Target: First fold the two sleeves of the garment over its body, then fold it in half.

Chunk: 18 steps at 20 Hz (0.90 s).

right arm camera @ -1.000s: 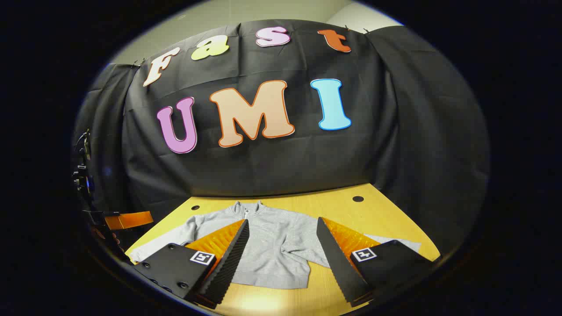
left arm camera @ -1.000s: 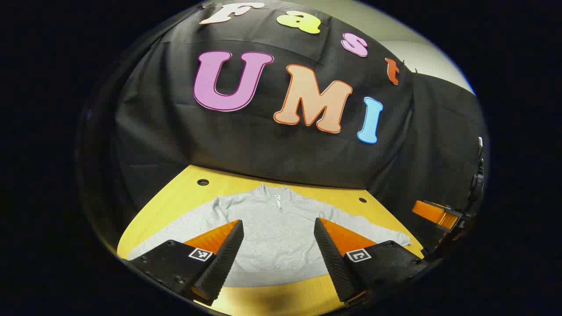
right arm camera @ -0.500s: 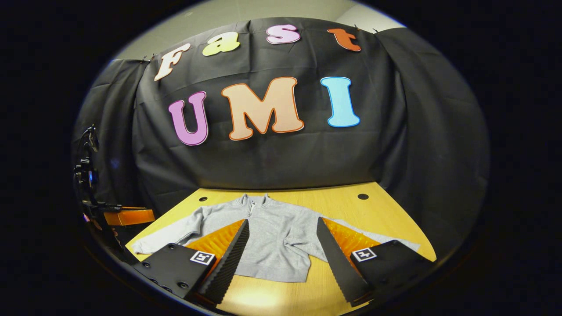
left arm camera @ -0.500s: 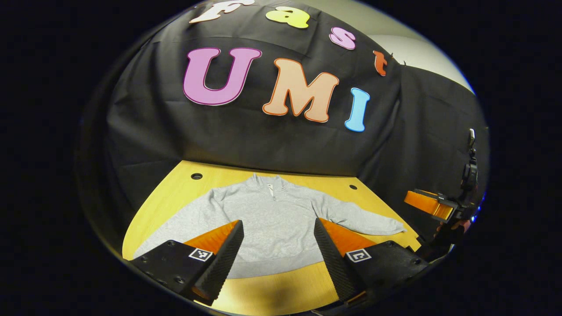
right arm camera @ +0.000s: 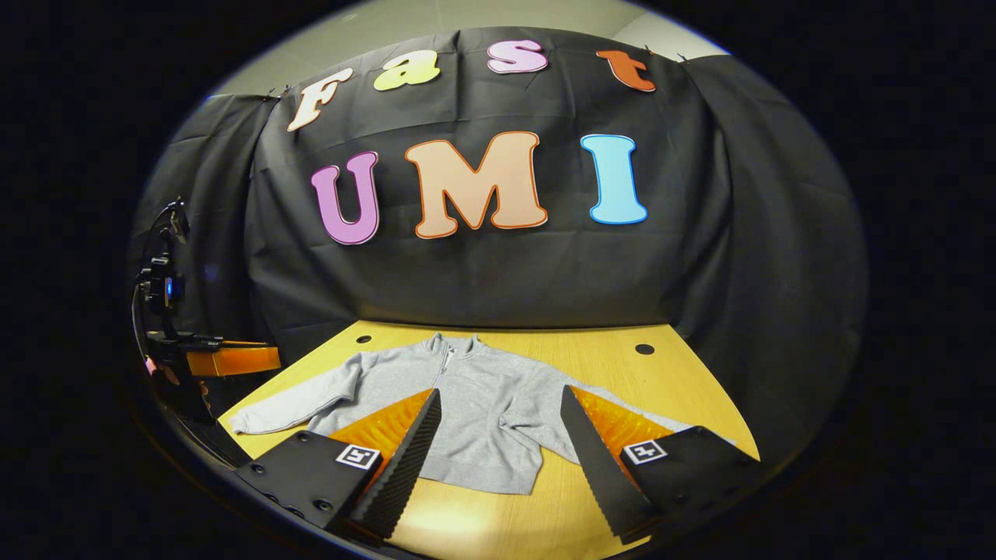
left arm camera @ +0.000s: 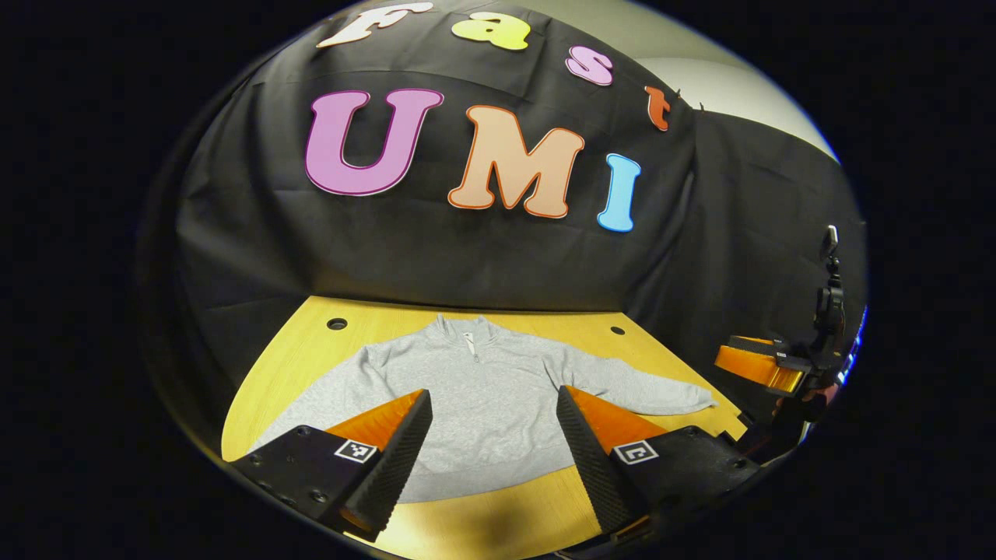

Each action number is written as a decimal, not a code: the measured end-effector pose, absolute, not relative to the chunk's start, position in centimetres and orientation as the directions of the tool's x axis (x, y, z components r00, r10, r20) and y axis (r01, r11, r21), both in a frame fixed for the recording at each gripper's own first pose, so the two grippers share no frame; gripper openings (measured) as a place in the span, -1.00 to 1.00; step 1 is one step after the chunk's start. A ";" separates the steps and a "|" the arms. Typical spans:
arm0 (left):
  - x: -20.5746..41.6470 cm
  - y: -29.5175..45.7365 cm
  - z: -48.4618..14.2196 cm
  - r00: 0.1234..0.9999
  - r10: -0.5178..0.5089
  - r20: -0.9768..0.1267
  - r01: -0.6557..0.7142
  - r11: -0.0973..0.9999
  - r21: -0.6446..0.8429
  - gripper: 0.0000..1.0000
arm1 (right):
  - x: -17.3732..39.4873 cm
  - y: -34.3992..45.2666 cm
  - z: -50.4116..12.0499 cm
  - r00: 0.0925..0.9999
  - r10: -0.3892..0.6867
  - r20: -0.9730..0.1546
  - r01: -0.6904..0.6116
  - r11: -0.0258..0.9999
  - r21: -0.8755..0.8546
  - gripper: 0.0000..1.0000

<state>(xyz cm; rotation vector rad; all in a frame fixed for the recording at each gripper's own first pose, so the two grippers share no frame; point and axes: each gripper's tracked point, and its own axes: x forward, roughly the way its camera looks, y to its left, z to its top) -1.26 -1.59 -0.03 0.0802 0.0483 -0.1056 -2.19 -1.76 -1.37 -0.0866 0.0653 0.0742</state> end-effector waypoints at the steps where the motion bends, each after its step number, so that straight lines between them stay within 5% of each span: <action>1: -1.1 -1.5 0.1 0.993 -0.101 -0.053 0.105 0.991 0.079 0.88 | -2.1 -2.8 -1.4 0.995 0.060 -0.076 -0.067 0.994 -0.091 0.94; 18: -0.7 -2.4 0.2 0.999 -0.011 -0.051 0.014 0.998 0.066 0.88 | 0.2 -26.2 -7.0 0.948 -0.173 -0.268 0.124 0.974 -0.191 0.96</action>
